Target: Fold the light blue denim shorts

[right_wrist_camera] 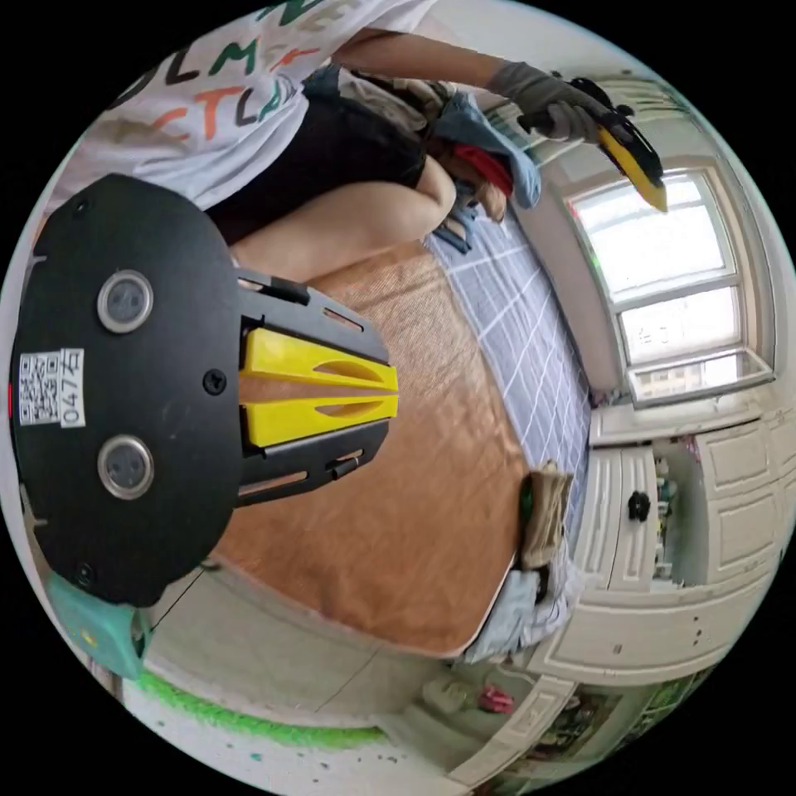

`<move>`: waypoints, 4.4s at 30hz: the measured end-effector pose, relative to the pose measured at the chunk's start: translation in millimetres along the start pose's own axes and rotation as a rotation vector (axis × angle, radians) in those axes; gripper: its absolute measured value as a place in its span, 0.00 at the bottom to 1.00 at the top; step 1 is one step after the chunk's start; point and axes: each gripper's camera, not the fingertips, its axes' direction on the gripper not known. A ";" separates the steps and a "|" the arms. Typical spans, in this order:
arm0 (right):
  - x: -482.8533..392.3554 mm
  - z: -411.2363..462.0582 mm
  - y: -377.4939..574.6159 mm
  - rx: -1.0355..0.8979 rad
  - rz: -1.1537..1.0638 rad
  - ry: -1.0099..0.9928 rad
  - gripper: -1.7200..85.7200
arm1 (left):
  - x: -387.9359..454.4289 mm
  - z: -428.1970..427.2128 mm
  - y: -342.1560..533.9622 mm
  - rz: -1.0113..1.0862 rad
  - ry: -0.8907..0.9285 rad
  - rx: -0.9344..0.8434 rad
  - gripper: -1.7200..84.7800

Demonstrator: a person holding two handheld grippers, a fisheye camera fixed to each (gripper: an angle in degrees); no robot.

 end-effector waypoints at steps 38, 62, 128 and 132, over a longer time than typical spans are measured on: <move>255.8 362.3 -444.5 -0.292 -0.097 0.754 0.08 | 37.0 787.5 -118.2 -0.025 -0.421 -0.604 0.01; 241.8 264.6 -475.3 -0.333 -0.036 0.502 0.07 | 192.3 856.1 -119.6 -0.099 -0.361 -0.622 0.01; 62.6 -6.8 -56.1 -0.229 0.026 -0.249 0.06 | 312.3 805.8 72.4 -0.368 0.057 -0.846 0.05; 35.6 24.6 -77.4 -0.255 -0.057 -0.264 0.09 | 267.4 791.6 101.4 -0.547 0.145 -0.739 0.04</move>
